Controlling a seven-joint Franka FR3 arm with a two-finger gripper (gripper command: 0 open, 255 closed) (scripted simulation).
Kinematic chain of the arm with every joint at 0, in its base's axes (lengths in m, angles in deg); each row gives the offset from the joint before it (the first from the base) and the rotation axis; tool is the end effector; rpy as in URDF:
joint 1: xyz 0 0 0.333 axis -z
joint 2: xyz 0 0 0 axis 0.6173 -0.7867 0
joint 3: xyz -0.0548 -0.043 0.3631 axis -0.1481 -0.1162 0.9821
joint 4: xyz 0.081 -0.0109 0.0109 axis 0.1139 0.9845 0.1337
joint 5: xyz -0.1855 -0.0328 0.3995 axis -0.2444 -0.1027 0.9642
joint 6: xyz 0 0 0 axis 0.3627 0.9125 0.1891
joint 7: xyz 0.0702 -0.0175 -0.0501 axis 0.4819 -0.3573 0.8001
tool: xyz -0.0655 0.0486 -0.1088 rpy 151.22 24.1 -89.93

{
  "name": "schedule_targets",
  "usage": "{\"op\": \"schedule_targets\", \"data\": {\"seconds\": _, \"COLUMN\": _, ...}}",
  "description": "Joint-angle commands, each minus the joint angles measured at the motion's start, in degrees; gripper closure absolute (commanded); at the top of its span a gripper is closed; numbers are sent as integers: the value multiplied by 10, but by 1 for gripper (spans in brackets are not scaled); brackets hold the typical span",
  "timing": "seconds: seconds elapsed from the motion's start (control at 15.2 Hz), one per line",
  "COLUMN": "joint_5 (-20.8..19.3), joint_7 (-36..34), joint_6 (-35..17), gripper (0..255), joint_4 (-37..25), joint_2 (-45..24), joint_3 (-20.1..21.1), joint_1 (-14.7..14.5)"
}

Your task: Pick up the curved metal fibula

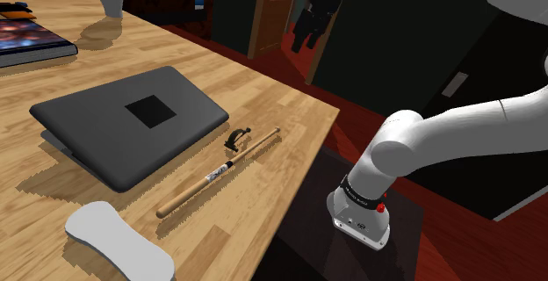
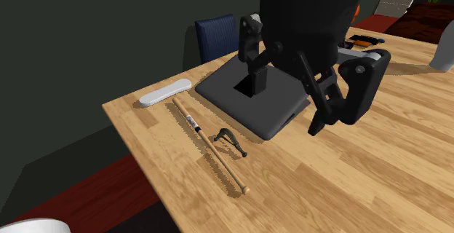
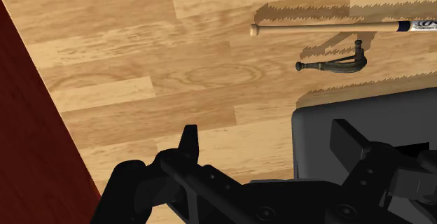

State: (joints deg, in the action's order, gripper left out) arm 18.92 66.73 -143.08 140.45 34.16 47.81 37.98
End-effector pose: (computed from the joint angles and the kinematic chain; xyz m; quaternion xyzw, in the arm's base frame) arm 0.3336 0.0284 0.6123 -0.9977 -0.0271 -0.0604 0.0167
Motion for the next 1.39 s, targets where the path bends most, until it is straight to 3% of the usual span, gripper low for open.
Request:
{"op": "schedule_targets", "data": {"seconds": 0.0, "joint_5": 0, "joint_7": 0, "joint_6": 0, "gripper": 0, "joint_4": 0, "joint_2": 0, "joint_3": 0, "joint_1": 0}}
{"op": "schedule_targets", "data": {"seconds": 0.66, "joint_5": 63, "joint_7": -61, "joint_6": -165, "gripper": 0, "joint_4": 141, "joint_2": -4, "joint_3": 89, "joint_1": -49}}
{"op": "schedule_targets", "data": {"seconds": 1.32, "joint_5": 122, "joint_7": -129, "joint_6": -365, "gripper": 0, "joint_4": 210, "joint_2": -109, "joint_3": 198, "joint_1": -97}}
